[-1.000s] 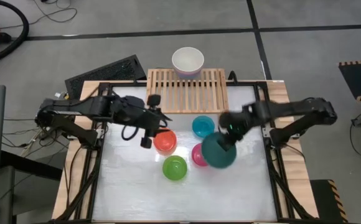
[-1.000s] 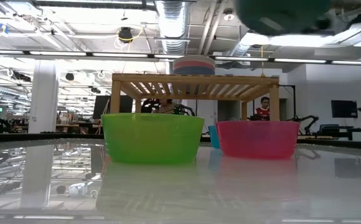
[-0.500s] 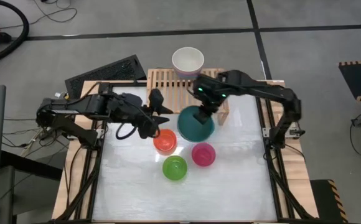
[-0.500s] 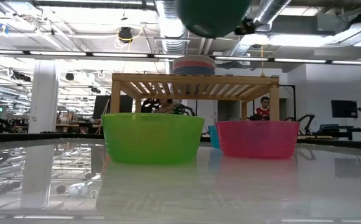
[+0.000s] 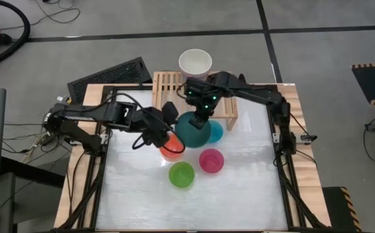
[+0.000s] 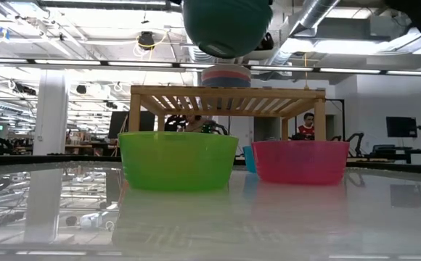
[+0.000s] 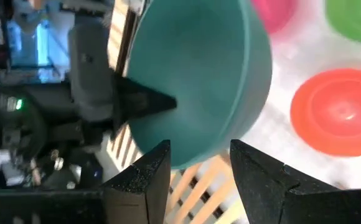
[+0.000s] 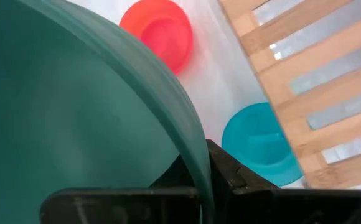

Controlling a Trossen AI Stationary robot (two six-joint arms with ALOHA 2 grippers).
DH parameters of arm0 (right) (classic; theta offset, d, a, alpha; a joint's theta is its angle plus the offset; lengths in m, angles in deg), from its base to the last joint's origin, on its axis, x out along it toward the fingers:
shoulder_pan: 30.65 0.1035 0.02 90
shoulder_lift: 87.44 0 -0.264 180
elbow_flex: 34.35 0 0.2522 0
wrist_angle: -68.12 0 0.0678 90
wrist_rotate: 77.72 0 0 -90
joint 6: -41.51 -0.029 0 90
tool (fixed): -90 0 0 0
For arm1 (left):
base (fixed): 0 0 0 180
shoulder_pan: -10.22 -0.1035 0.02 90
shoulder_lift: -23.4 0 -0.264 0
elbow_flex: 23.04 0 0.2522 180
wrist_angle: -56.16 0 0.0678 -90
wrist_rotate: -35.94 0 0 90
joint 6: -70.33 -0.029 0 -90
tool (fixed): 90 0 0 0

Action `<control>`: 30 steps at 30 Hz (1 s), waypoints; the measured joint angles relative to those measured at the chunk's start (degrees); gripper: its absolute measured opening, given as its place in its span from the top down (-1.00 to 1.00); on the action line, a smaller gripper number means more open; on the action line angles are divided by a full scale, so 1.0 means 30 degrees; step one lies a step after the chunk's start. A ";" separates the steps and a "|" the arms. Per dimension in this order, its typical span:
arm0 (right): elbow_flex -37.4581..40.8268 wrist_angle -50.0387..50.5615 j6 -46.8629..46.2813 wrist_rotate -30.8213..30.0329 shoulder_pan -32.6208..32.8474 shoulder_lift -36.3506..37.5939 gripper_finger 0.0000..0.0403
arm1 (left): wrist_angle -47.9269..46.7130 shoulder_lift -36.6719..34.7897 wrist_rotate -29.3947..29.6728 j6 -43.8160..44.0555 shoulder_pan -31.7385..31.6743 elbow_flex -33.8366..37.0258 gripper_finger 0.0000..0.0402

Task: Place and stack bowls onto a shelf
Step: Stack the right green bowl on top of the white bowl on the shelf

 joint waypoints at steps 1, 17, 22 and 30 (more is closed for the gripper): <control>0.0000 0.0066 0.0120 0.0006 0.0013 -0.0007 0.88 | -0.0086 0.0049 -0.0152 -0.0004 0.0007 -0.0007 0.25; 0.0007 0.0453 0.1172 -0.0048 0.0853 -0.0008 0.88 | -0.0934 0.1498 -0.2870 -0.2933 0.0271 -0.0022 0.40; 0.0007 0.0385 0.1113 -0.0169 0.1084 -0.0015 0.88 | -0.0990 0.2035 -0.1830 -0.4032 0.0565 -0.0046 0.61; 0.0029 0.0275 0.0967 -0.0380 0.1416 -0.0036 0.88 | -0.1234 0.2459 -0.0819 -0.4798 0.1349 0.0007 0.96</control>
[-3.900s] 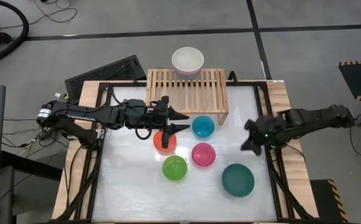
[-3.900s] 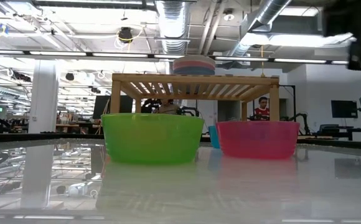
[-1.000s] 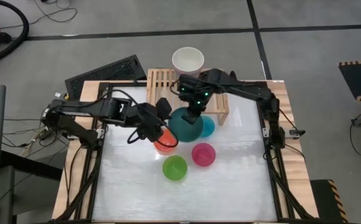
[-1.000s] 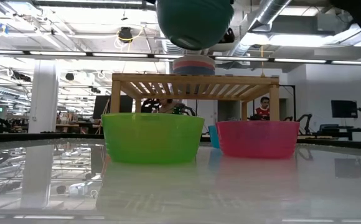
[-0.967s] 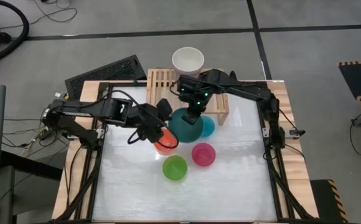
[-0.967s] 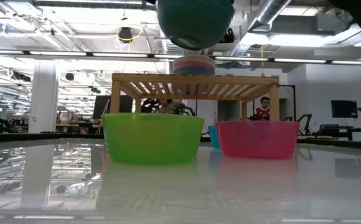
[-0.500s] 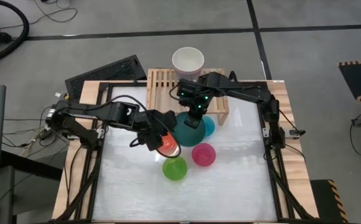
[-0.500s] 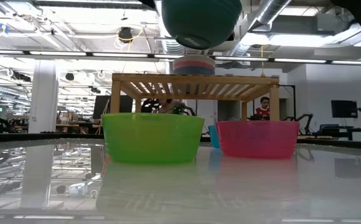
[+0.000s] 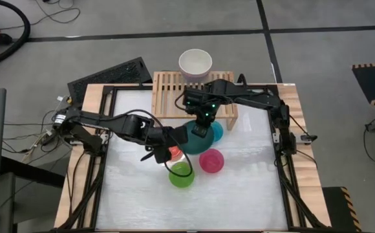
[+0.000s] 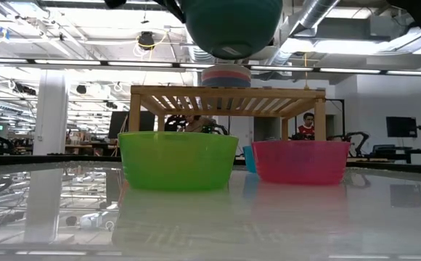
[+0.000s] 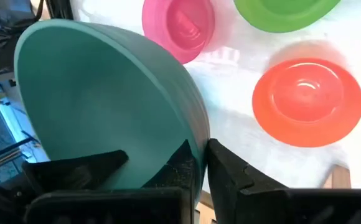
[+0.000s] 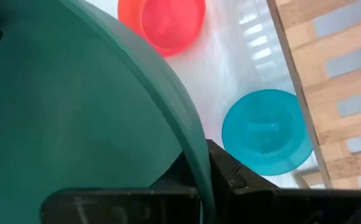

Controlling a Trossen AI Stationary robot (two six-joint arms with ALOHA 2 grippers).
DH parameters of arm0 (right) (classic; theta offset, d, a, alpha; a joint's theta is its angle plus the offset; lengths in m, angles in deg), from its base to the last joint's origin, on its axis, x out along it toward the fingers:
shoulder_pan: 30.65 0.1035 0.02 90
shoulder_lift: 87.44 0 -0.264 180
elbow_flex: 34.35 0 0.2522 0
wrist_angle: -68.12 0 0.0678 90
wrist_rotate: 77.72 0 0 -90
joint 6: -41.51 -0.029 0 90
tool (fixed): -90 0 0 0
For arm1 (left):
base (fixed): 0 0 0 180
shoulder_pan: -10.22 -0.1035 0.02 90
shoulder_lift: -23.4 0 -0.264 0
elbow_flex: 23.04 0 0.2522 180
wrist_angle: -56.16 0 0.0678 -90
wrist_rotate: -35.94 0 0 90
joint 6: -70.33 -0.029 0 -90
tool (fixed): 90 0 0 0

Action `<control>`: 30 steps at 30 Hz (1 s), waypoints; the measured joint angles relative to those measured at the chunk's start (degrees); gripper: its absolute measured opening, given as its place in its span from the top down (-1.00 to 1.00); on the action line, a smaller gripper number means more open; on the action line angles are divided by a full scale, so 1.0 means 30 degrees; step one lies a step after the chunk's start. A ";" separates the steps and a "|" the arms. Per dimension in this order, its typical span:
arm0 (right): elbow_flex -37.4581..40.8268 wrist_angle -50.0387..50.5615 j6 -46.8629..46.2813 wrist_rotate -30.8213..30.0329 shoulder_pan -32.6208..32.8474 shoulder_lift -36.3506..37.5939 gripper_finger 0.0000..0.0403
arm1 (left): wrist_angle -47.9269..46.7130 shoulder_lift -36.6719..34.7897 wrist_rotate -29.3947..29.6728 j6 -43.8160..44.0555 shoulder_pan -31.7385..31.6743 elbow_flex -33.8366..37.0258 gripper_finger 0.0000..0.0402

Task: Place and stack bowls onto a shelf
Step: Stack the right green bowl on top of the white bowl on the shelf

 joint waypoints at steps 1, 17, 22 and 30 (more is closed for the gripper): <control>0.0000 -0.0095 -0.0008 0.0001 0.0036 0.0000 0.87 | 0.0002 -0.0004 0.0023 0.0015 0.0000 0.0000 0.96; -0.0036 -0.0813 -0.0525 -0.0193 0.0012 0.1656 -0.31 | 0.0100 -0.0113 0.2404 0.2420 -0.0155 -0.0007 0.99; -0.0022 -0.1345 -0.0502 -0.0865 -0.0328 0.2967 -0.33 | 0.1173 -0.0335 0.2455 0.2581 -0.0309 -0.0036 0.99; -0.0022 -0.6678 -0.1329 -0.0969 -0.0906 0.4572 -0.34 | 0.2558 -0.0226 0.3006 0.2382 -0.0697 -0.0045 1.00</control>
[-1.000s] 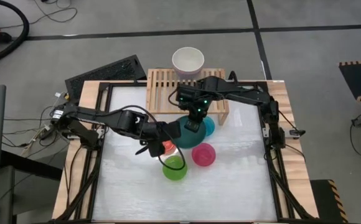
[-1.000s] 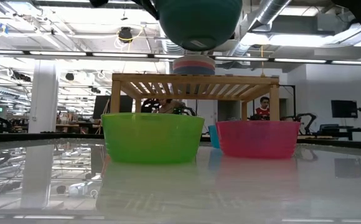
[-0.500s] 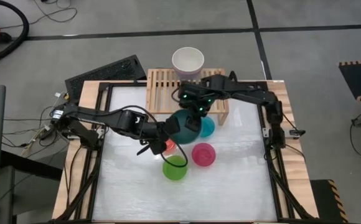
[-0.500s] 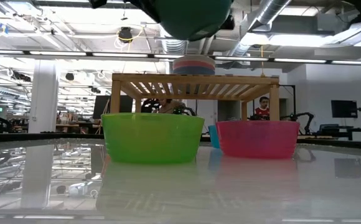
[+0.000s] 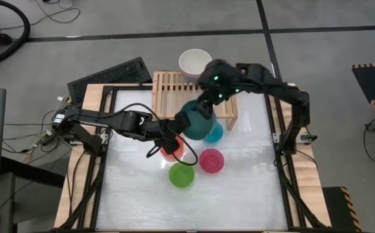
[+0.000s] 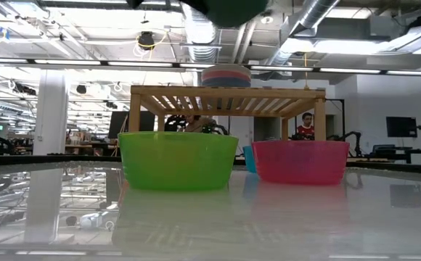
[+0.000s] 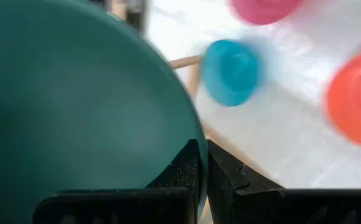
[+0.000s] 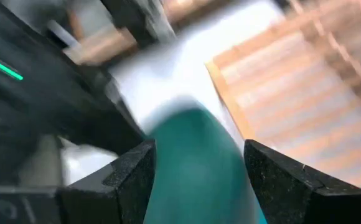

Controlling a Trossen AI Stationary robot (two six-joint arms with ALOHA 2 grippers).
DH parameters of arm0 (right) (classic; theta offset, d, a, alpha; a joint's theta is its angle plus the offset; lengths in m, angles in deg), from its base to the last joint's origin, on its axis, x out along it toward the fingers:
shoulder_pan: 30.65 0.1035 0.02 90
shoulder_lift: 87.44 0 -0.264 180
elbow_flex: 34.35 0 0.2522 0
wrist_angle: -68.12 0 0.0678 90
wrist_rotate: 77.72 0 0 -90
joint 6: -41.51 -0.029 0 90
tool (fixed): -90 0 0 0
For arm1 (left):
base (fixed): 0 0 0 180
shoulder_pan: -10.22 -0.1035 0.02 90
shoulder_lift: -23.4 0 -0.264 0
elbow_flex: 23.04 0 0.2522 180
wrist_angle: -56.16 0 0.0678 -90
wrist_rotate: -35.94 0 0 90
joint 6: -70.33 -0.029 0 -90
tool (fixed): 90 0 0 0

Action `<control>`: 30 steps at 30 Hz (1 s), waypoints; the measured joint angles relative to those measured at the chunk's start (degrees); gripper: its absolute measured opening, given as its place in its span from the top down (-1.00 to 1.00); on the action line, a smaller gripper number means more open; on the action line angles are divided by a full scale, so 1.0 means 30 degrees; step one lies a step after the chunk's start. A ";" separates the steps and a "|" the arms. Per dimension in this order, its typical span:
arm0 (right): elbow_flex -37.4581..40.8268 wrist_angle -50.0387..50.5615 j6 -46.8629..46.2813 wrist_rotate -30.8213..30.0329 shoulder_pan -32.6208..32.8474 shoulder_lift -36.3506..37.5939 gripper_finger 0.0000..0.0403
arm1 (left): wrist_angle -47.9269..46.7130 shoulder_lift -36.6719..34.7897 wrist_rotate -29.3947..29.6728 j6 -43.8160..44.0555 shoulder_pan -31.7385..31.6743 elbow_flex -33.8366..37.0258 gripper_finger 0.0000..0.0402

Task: Place and stack bowls onto a shelf
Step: Stack the right green bowl on top of the white bowl on the shelf

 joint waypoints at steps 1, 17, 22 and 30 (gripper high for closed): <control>-0.0005 -0.0761 -0.0041 0.0152 -0.0045 0.0203 -0.34 | -0.0206 0.0000 0.0063 -0.0002 -0.0079 0.0022 1.00; -0.0029 -0.0440 0.0017 -0.1583 -0.0695 0.5439 -0.34 | -0.0360 0.0013 0.0697 0.1873 -0.4934 -0.2688 1.00; -0.0015 0.2195 -0.0698 -0.3927 -0.0666 0.6642 -0.34 | -0.0304 0.0080 -0.3624 0.3310 -0.8145 -0.5363 1.00; -0.0002 0.3880 -0.0981 -0.4845 -0.0673 0.7260 -0.34 | 0.0044 0.1133 -0.9539 0.4675 -1.2047 -0.7075 1.00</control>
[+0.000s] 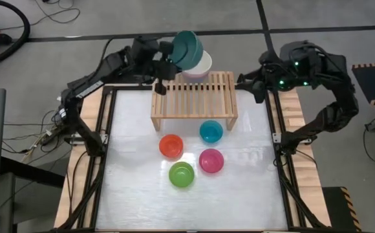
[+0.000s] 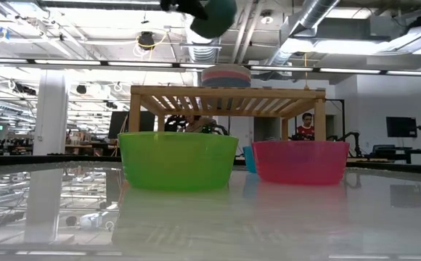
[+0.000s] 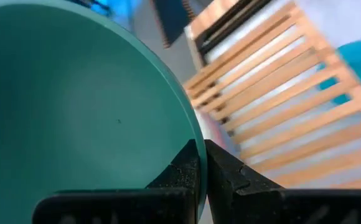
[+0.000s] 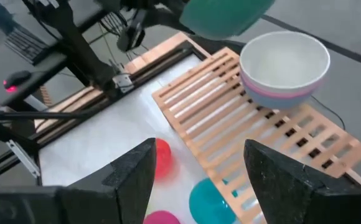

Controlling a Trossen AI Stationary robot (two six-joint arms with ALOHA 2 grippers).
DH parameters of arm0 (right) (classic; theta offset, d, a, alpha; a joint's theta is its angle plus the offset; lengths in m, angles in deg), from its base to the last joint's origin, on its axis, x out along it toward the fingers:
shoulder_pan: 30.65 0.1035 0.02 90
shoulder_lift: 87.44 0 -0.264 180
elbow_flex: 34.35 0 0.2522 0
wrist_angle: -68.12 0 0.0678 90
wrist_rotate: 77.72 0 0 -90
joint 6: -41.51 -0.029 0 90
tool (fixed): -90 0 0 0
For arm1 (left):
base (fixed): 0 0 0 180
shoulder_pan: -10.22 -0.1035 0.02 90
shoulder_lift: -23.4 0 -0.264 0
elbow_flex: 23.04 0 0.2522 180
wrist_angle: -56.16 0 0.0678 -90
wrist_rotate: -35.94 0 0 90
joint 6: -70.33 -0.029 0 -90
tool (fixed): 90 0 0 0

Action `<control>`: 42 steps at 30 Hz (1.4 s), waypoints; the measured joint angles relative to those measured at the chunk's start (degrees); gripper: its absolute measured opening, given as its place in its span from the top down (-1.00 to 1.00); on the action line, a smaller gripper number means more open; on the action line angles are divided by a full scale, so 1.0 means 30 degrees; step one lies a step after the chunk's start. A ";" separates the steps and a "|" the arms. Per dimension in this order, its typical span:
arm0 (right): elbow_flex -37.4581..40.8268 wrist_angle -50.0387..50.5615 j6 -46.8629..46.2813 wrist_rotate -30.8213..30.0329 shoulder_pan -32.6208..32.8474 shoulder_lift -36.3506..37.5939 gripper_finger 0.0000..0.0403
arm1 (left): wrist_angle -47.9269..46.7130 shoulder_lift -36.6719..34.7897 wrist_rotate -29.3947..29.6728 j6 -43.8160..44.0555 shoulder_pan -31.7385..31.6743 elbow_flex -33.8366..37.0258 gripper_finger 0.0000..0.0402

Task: Place and stack bowls onto a shelf
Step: Stack the right green bowl on top of the white bowl on the shelf

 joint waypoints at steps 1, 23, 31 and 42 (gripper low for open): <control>0.0002 0.0152 0.0000 0.0000 0.0000 -0.0007 -0.34 | -0.0046 0.0338 -0.0530 0.0219 -0.0318 -0.0167 1.00; 0.0002 0.1861 -0.0488 -0.0354 -0.0022 -0.0255 -0.34 | -0.4272 0.7008 -0.1132 -0.1297 -0.2283 -0.6861 1.00; 0.0002 0.1879 -0.0506 -0.0459 -0.0022 -0.0270 -0.34 | -0.5126 0.7216 -0.0724 -0.1251 -0.2257 -0.6839 1.00; 0.0002 0.1890 -0.0801 -0.0459 -0.0022 -0.0270 -0.34 | -0.6013 0.7216 -0.0875 -0.1833 -0.2199 -0.6839 1.00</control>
